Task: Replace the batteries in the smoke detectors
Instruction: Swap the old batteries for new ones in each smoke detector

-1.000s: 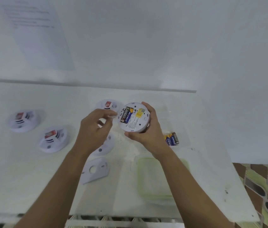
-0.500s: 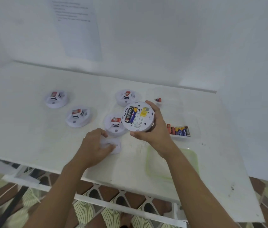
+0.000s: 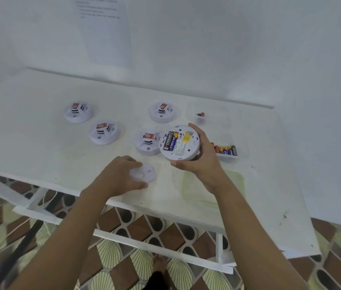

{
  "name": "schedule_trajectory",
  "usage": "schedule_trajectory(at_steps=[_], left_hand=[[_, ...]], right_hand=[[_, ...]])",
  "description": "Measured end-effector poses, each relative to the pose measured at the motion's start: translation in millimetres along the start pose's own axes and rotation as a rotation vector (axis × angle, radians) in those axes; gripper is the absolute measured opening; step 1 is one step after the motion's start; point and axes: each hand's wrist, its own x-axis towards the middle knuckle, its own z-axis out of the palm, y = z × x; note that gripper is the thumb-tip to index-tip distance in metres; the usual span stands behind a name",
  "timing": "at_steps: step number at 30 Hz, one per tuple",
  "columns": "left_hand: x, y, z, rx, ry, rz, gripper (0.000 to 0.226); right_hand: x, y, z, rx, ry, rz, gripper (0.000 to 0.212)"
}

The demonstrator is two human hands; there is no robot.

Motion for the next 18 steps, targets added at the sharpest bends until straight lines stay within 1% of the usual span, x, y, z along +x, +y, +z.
schedule_trajectory(at_steps=[3,6,8,11,13,14,16,18], left_hand=[[0,-4,-2,-0.012,-0.029,-0.015,0.076],[0,-2,2,-0.051,0.002,-0.027,0.077],[-1,2,2,-0.134,0.082,-0.045,0.075],[-7,11,-7,-0.420,0.270,-0.053,0.069],[-14,24,-18,-0.602,0.350,0.008,0.071],[-17,31,-25,-0.643,0.374,0.053,0.071],[-21,44,-38,-0.642,0.389,0.138,0.067],[-22,55,-48,-0.574,0.372,0.205,0.065]], right_hand=[[-4,0,-1,0.013,0.002,0.005,0.101],[-4,-5,-1,0.019,-0.022,0.010,0.103],[-4,-7,-2,0.023,-0.036,0.017,0.104],[-5,-7,-3,0.026,-0.045,0.032,0.106],[-5,-7,-3,0.022,-0.052,0.036,0.105],[-5,-7,-3,0.018,-0.056,0.034,0.103],[-4,-8,-2,-0.001,-0.078,0.030,0.099],[-3,-10,-2,-0.024,-0.124,0.035,0.095]])
